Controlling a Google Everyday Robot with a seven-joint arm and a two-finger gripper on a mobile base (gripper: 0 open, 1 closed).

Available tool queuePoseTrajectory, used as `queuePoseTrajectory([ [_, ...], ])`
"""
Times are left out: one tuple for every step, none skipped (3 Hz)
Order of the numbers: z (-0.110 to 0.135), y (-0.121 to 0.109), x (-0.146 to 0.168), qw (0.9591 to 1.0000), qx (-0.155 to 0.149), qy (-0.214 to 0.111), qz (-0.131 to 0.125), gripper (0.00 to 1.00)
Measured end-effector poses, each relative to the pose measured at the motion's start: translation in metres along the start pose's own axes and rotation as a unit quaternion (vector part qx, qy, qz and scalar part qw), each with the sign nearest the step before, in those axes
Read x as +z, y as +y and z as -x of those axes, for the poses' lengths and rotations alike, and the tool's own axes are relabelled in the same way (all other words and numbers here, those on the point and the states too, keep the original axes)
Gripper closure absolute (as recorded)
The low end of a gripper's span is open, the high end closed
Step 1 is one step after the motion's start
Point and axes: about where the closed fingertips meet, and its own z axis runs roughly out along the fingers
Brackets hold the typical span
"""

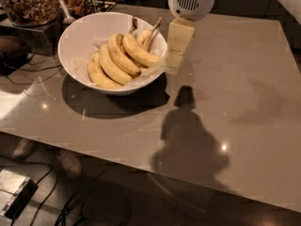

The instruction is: Pick banana from white bowl

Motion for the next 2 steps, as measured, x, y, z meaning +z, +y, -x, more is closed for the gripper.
queuePoseTrajectory([
  [0.023, -0.001, 0.007, 0.9997, -0.005, -0.017, 0.018, 0.0],
  [0.051, 0.001, 0.011, 0.9986, -0.019, -0.033, 0.035, 0.07],
])
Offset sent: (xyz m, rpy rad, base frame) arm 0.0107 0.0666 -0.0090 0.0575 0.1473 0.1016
